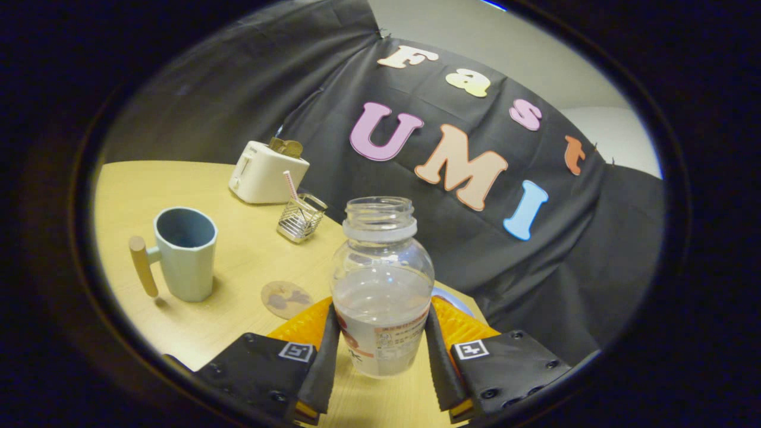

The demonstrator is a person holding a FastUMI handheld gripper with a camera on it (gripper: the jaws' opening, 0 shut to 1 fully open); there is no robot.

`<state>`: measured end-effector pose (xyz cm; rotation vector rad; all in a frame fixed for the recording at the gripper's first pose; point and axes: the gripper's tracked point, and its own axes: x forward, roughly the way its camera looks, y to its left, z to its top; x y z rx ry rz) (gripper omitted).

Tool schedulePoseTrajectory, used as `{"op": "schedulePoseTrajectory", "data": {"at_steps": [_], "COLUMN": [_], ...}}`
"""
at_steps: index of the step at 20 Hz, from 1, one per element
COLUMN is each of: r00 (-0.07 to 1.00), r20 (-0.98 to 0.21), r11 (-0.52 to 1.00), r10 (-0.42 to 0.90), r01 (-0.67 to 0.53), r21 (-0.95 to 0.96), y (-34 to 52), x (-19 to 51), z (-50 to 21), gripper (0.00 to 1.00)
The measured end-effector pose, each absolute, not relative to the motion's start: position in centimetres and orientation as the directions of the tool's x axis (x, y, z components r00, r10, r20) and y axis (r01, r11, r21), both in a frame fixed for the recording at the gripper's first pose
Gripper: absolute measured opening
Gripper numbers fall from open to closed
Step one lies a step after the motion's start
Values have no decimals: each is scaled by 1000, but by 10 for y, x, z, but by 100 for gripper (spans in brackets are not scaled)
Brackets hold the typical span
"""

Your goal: Take the bottle from table, then pour the juice into the cup, finally place the bottle on the coaster

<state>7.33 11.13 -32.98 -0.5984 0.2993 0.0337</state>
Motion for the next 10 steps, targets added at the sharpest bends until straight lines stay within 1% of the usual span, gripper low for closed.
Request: {"op": "schedulePoseTrajectory", "data": {"at_steps": [3,10], "r00": [967,975], "r20": [-247,-213], "r11": [755,614], "r10": [-57,-58], "r01": [-120,-133], "r21": [-644,-778], "y": [124,146], "x": [78,84], "z": [-318,-316], "gripper": [71,70]}}
